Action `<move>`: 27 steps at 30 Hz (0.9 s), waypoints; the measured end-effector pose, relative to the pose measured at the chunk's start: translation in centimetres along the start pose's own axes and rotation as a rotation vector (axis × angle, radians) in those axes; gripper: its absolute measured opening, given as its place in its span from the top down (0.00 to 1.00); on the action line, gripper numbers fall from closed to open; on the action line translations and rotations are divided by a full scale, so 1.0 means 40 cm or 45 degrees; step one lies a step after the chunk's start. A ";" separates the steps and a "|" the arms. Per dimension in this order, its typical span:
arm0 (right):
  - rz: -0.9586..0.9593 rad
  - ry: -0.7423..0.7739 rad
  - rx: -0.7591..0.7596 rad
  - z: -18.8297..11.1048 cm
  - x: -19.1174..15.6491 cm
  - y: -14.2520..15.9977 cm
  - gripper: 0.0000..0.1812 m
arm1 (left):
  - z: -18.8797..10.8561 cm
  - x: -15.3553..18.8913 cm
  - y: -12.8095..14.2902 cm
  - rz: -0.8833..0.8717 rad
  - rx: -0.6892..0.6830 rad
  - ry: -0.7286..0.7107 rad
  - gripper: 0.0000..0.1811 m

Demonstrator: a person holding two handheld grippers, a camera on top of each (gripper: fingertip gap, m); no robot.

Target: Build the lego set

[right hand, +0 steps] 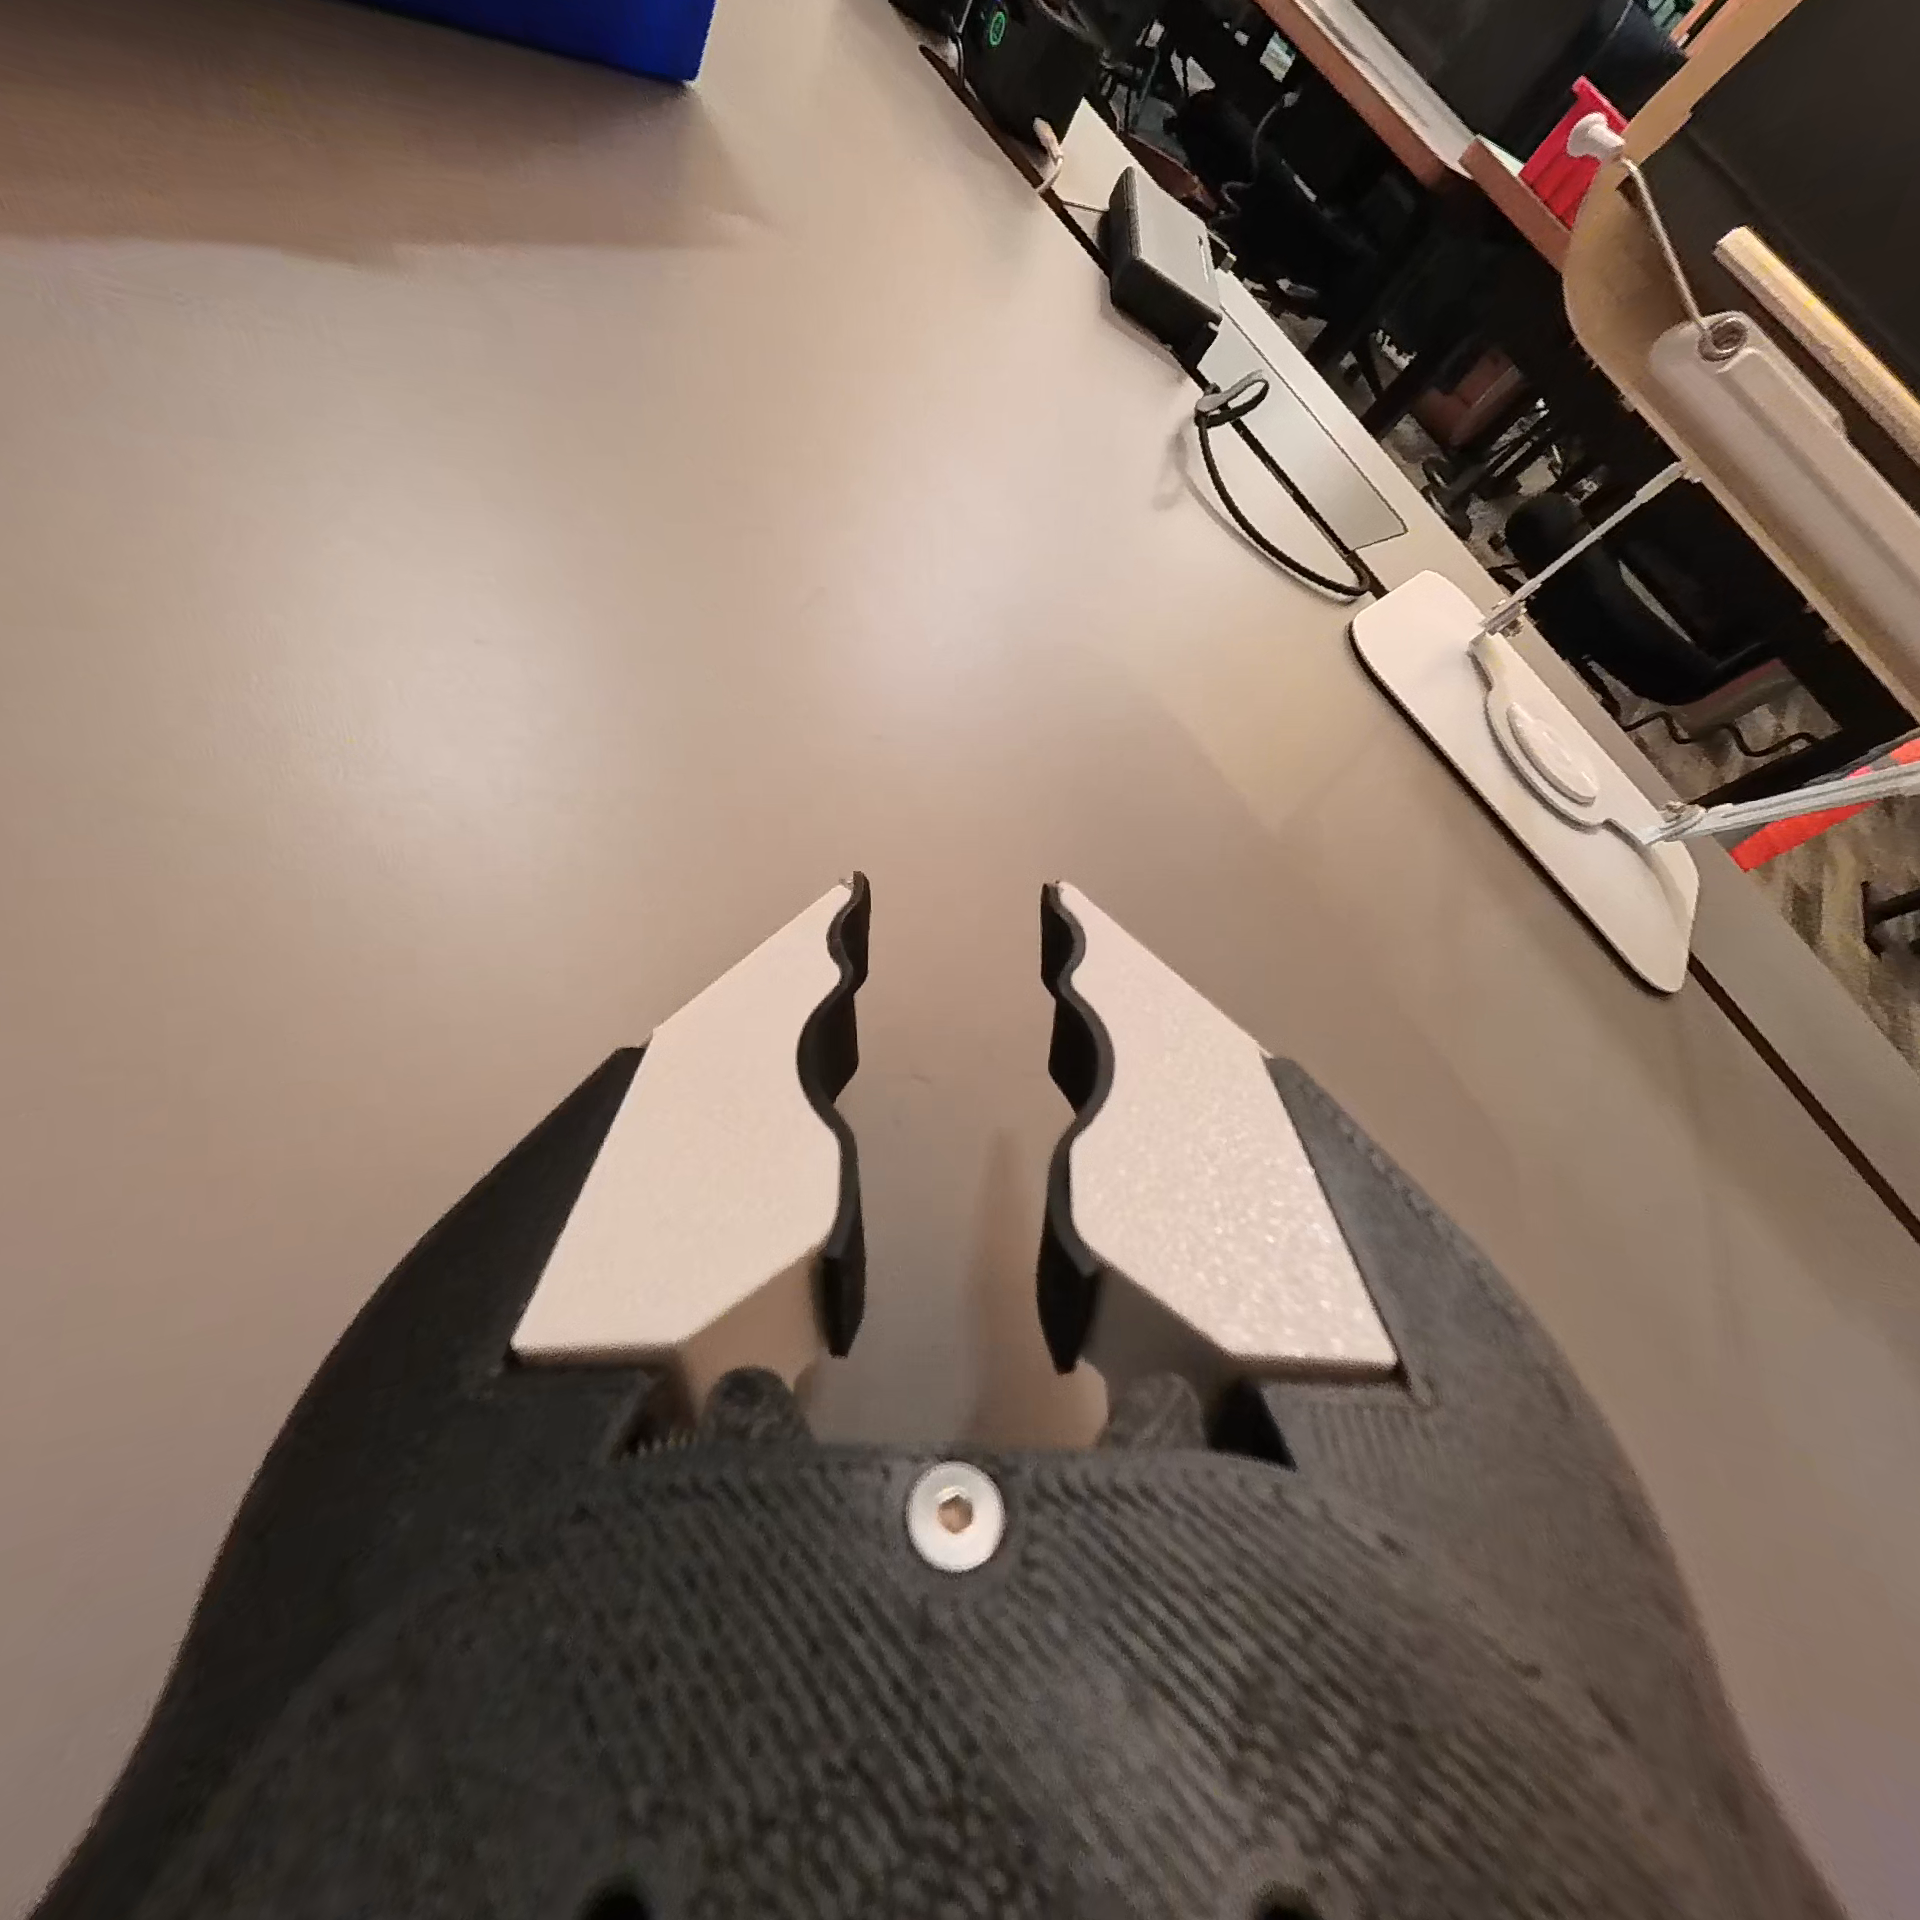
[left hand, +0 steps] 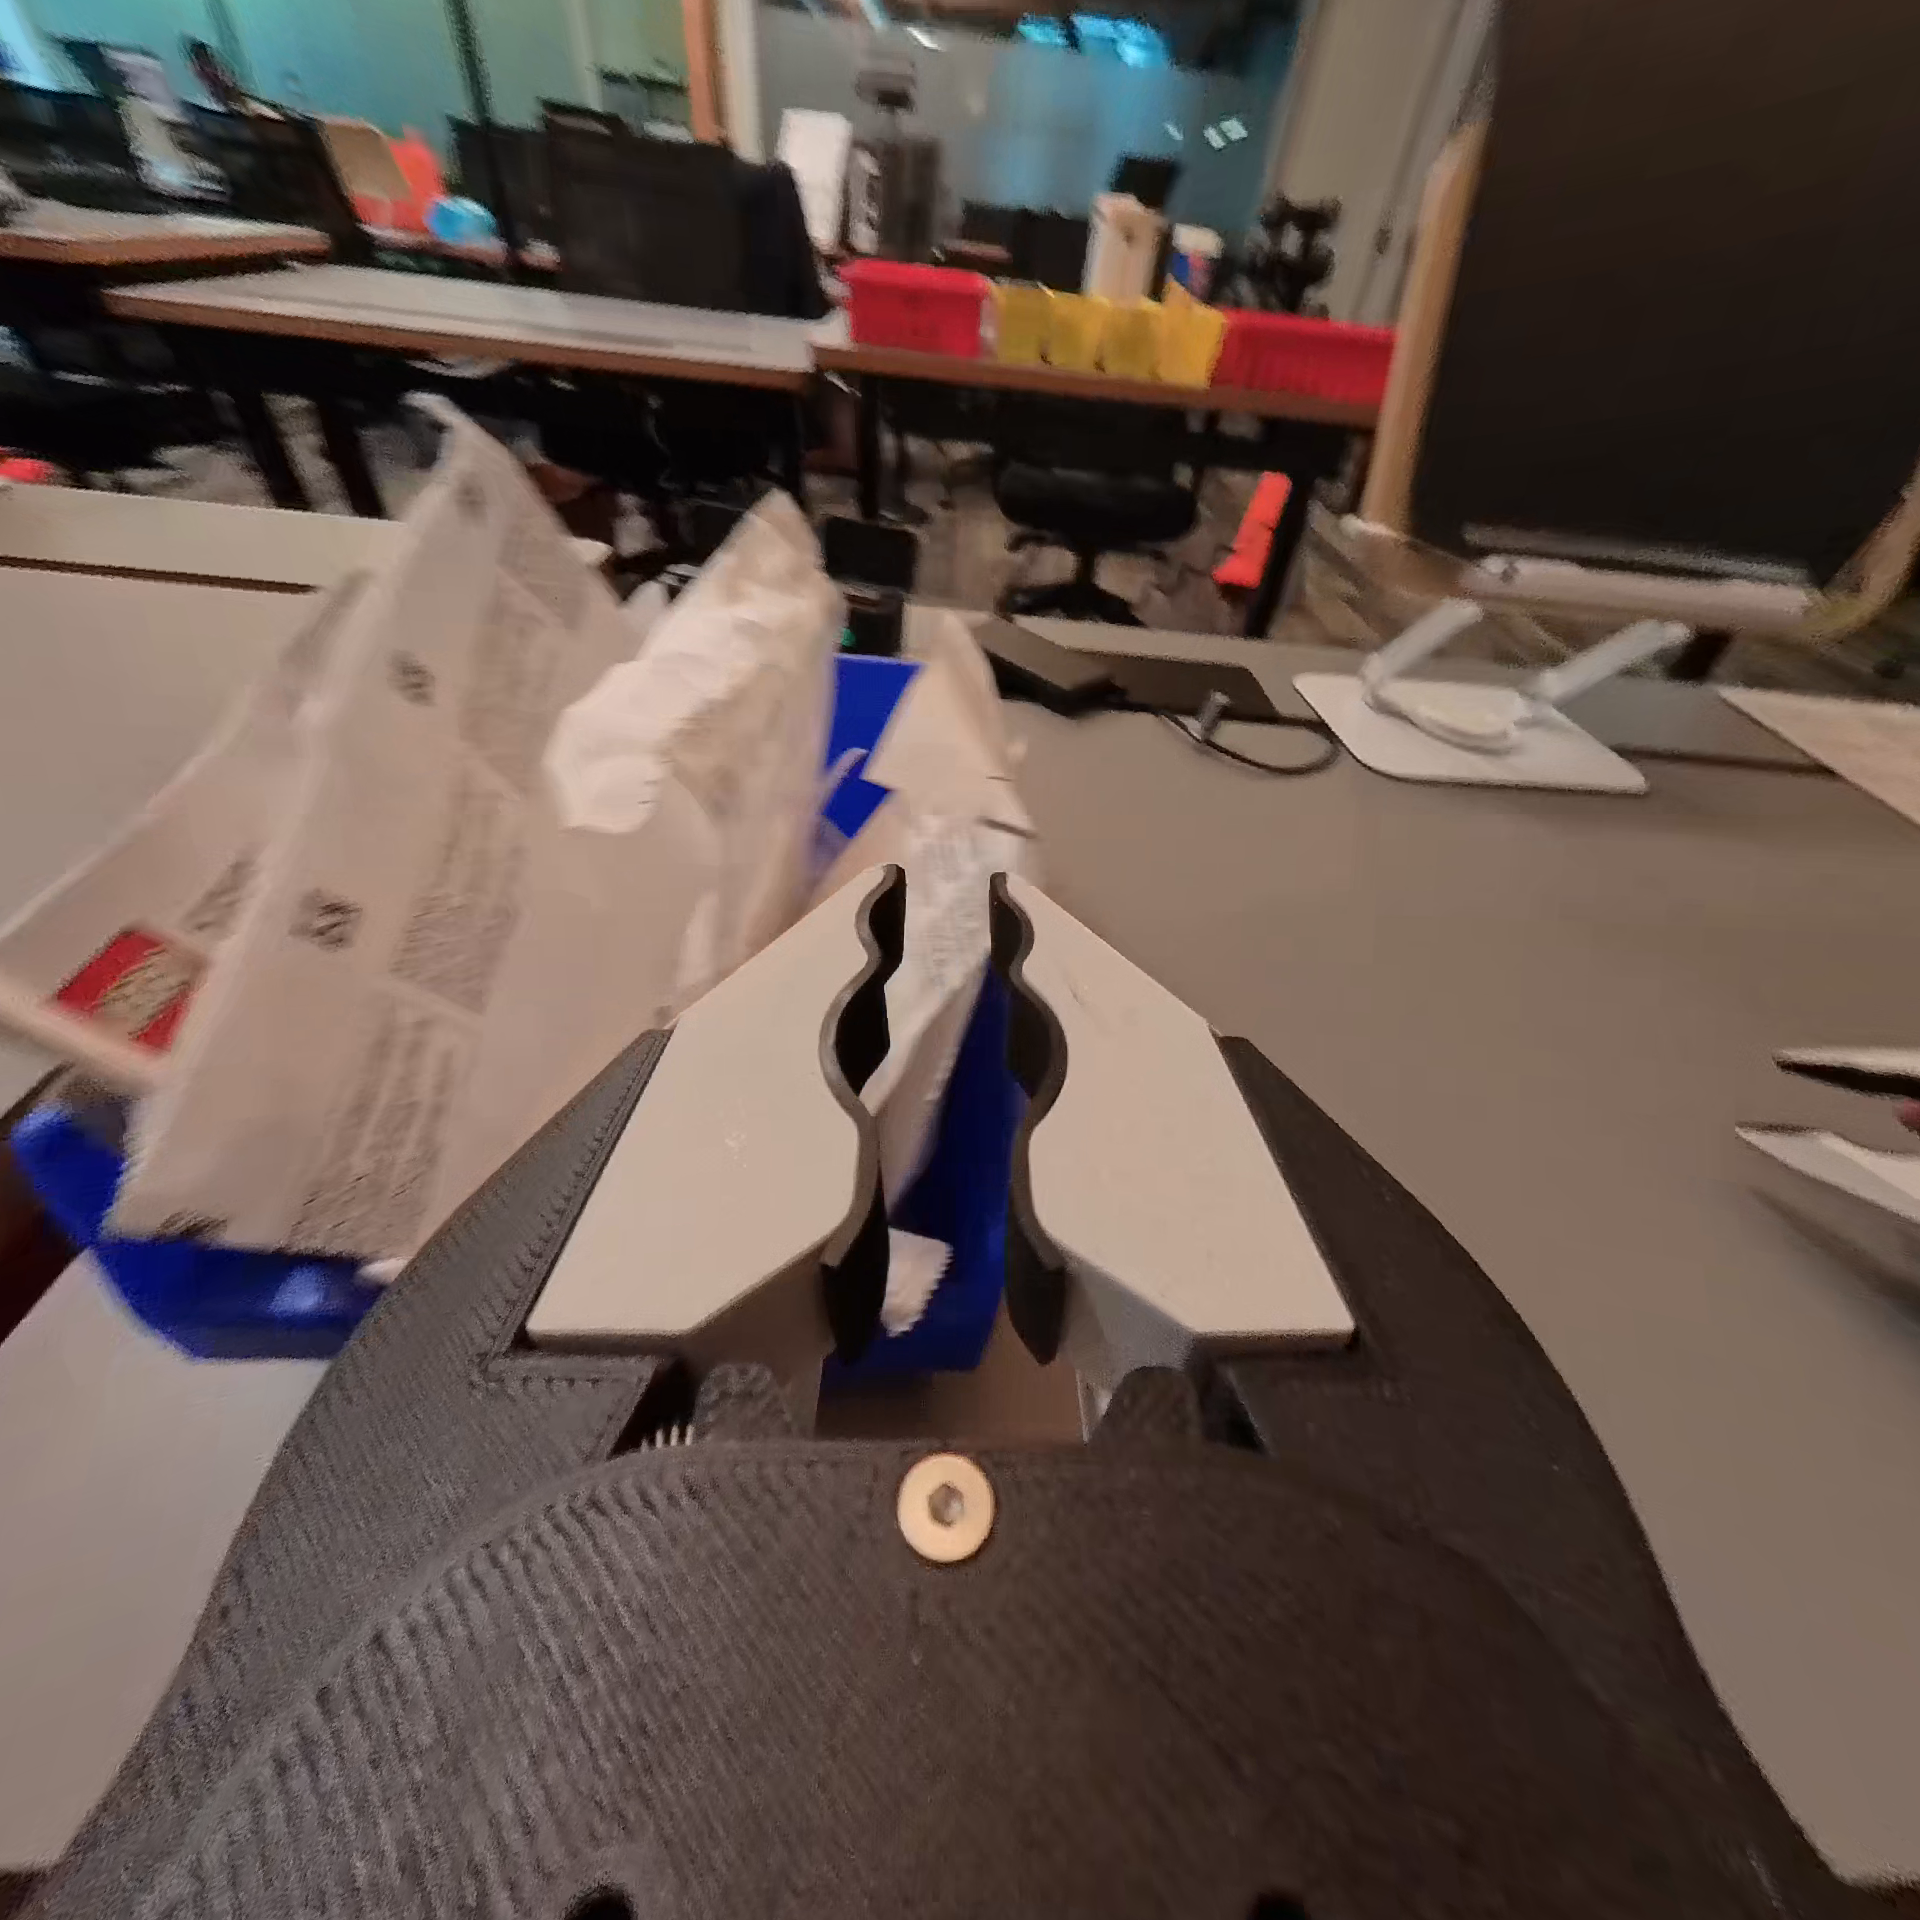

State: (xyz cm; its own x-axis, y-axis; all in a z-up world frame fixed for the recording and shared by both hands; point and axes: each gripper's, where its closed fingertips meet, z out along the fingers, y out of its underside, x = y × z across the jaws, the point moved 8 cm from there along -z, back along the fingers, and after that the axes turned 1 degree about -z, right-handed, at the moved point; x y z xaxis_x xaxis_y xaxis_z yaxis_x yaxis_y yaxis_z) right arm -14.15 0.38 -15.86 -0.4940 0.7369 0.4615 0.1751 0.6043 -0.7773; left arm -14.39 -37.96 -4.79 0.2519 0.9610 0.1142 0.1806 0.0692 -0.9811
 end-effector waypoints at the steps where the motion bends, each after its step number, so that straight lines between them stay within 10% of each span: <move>1: 0.010 -0.004 -0.002 0.000 0.002 0.001 0.83 | -0.010 -0.022 0.002 -0.029 0.037 -0.049 0.92; 7: 0.111 -0.026 -0.017 0.004 0.020 0.006 0.83 | -0.014 -0.090 0.024 -0.125 0.030 -0.151 0.83; 14: 0.128 -0.015 -0.029 0.011 0.016 0.000 0.83 | -0.052 -0.215 0.010 0.180 0.103 -0.799 0.81; 20: 0.118 -0.028 -0.041 0.011 0.008 -0.002 0.83 | 0.004 -0.236 0.059 0.189 -0.153 -0.643 0.80; 22: 0.121 -0.028 -0.037 0.010 0.009 -0.004 0.83 | 0.006 -0.234 0.049 0.176 -0.123 -0.623 0.99; 27: 0.136 -0.036 -0.024 0.004 0.009 -0.007 0.83 | 0.003 -0.222 -0.023 0.065 0.048 -0.529 1.00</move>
State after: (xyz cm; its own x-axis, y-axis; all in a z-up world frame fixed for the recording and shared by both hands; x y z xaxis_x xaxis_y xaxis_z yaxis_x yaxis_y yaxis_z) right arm -14.52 0.42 -15.55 -0.4951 0.7889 0.3640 0.2442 0.5284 -0.8131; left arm -16.90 -46.53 -4.91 -0.1464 0.9892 -0.0002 0.1413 0.0207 -0.9897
